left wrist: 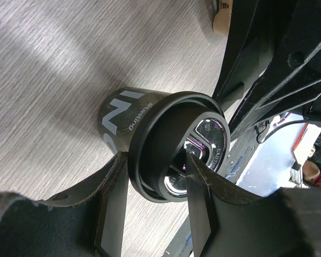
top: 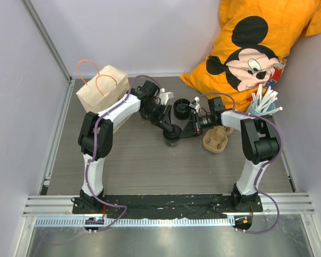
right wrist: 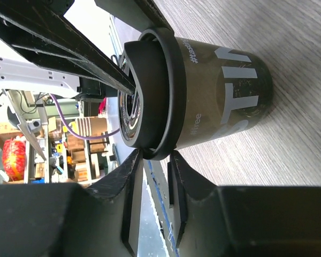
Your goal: Pack the takeout coffee
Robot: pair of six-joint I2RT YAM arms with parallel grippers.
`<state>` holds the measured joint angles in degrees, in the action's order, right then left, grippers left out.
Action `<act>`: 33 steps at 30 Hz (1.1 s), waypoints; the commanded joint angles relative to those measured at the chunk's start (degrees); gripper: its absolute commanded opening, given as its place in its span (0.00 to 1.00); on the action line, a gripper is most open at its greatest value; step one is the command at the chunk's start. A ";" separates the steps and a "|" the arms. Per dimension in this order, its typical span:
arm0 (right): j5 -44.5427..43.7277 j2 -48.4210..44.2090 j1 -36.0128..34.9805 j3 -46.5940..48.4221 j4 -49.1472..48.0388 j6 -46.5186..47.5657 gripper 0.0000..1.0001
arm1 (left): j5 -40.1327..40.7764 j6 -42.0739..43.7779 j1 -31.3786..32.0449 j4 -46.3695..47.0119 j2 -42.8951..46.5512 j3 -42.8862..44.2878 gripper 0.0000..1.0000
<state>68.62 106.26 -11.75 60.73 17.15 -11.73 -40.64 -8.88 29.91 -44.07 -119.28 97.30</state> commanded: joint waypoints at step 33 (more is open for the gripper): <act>-35.22 -3.34 -4.51 -2.98 -1.85 5.31 0.20 | 11.90 6.25 2.17 -1.63 -2.53 -6.59 0.00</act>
<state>54.96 100.18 -14.90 59.20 18.65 -11.97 -39.44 -7.60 30.28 -41.60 -117.67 94.67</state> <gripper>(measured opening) 0.232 0.458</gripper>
